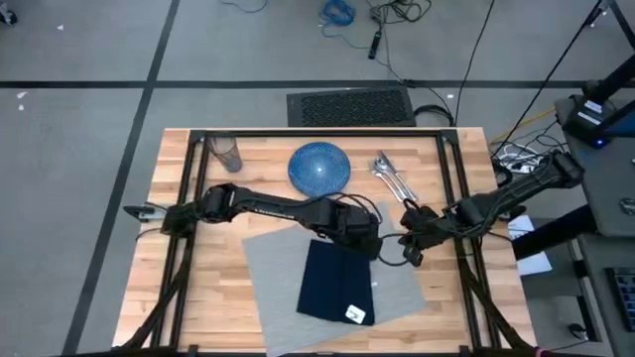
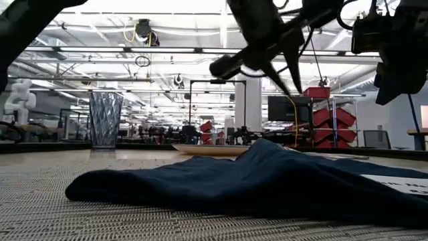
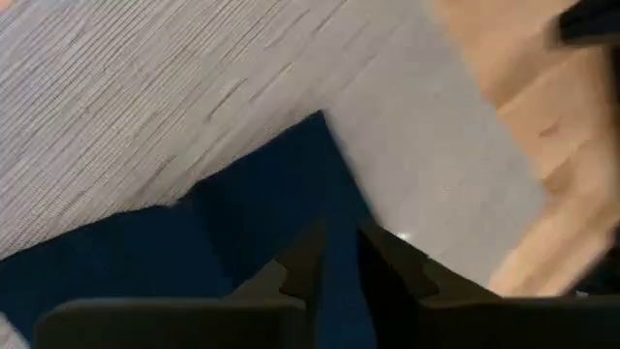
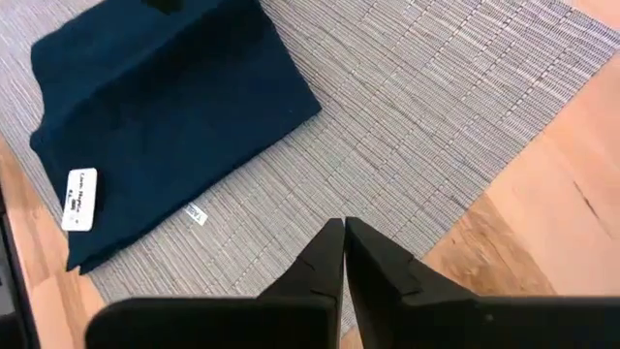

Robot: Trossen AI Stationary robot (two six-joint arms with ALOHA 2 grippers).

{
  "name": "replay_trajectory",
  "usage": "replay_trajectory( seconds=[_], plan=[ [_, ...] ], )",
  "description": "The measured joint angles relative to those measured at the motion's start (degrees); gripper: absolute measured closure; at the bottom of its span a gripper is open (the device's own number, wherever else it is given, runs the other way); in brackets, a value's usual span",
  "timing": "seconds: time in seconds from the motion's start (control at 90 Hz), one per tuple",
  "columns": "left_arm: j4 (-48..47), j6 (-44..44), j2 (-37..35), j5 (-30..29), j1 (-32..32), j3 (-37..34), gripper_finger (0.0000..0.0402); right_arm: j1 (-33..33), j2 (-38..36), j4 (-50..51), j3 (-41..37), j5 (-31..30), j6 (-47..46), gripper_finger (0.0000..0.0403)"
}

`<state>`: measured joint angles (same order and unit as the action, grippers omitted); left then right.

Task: Set table place
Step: Fold the blue table napkin

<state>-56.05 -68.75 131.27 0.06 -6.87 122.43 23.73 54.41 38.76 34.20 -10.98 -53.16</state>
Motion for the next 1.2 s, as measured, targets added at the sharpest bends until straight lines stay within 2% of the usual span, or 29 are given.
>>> replay_trajectory(
  seconds=[0.178,0.411,0.767,1.2],
  plan=[
    [-4.16,-2.77,-0.14,-2.81,0.06,0.02,0.0289,0.00,0.00,0.67,-0.02,0.22,0.91,0.0374],
    [-7.47,-2.76,-0.12,-4.64,0.04,0.02,0.0257,-0.02,0.00,1.47,-0.02,0.26,1.39,0.0334],
    [-7.14,-2.81,2.13,-3.02,-1.14,0.04,0.0253,-0.02,0.02,1.52,-0.02,0.33,1.61,0.0304],
    [-6.42,-2.35,5.17,-1.91,-1.79,0.00,0.0253,-0.02,0.02,2.05,-0.02,0.46,1.59,0.0302]
  ],
)
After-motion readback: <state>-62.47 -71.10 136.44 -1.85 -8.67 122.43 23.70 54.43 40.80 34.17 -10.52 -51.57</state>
